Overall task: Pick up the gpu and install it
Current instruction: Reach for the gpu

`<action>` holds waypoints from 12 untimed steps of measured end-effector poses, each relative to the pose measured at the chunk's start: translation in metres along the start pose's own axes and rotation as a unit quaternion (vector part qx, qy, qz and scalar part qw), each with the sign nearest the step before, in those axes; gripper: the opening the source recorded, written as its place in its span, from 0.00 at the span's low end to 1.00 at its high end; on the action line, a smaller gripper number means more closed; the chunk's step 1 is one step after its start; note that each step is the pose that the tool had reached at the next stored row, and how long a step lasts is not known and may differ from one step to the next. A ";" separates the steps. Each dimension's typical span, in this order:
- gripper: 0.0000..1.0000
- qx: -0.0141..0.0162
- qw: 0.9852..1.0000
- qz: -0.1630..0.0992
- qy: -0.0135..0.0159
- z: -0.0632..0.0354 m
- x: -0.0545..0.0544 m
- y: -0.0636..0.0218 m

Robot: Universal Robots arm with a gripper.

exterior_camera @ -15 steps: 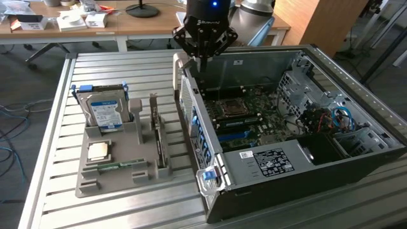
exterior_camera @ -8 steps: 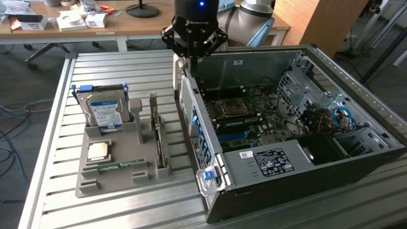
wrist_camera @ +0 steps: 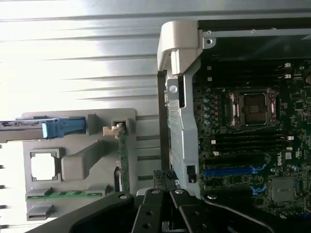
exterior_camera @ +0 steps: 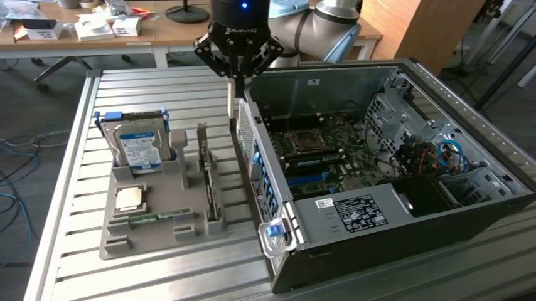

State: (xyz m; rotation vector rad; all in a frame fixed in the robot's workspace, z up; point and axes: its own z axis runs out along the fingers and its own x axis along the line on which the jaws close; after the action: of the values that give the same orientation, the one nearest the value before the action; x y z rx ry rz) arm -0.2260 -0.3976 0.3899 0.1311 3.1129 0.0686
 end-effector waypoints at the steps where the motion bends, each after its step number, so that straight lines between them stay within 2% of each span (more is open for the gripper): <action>1: 0.11 0.000 1.000 0.000 0.000 0.0001 0.004 -0.0002; 12: 0.11 0.000 1.000 0.005 0.000 0.0016 0.041 -0.0024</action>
State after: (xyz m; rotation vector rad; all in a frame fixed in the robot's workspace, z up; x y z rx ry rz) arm -0.2668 -0.3965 0.3873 0.1465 3.1120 0.0686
